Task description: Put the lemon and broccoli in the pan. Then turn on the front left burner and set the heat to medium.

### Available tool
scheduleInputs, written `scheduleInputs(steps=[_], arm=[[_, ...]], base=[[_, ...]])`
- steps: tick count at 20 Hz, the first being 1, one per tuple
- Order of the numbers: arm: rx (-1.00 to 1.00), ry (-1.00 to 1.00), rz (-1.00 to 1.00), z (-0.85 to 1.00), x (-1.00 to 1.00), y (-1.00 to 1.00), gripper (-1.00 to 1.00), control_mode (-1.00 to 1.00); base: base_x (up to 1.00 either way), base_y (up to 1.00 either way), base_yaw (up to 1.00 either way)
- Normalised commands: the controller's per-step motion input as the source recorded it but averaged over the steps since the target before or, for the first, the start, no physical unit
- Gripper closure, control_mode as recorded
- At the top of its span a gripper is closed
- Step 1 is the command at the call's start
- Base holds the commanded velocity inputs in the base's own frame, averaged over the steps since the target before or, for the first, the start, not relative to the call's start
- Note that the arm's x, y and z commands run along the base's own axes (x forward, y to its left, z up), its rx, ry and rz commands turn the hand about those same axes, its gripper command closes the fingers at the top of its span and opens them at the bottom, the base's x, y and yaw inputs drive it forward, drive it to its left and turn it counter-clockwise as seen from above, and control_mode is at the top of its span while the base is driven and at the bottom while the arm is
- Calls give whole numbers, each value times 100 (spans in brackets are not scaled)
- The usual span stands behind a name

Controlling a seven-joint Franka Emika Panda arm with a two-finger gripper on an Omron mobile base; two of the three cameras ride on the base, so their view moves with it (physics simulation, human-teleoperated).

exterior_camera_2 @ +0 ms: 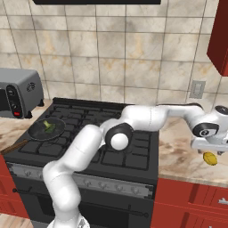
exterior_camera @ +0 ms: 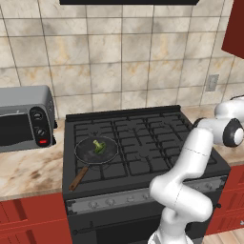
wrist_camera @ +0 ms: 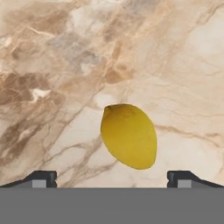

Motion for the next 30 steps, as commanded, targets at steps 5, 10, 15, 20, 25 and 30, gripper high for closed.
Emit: scheduleInputs(steps=[5, 10, 15, 20, 25, 30], arm=[[0, 0, 4, -20, 6, -13, -100, -100], [1, -1, 5, -4, 18, 0, -100, -100], [3, 0, 4, 0, 13, 0, -100, -100], [1, 0, 3, -3, -3, 0, -100, -100], [2, 0, 3, -23, 0, 0, -100, -100], [2, 0, 4, -29, 0, 0, -100, -100]], base=[[0, 0, 0], [0, 0, 0], [0, 0, 0], [0, 0, 0], [0, 0, 0], [0, 0, 0]])
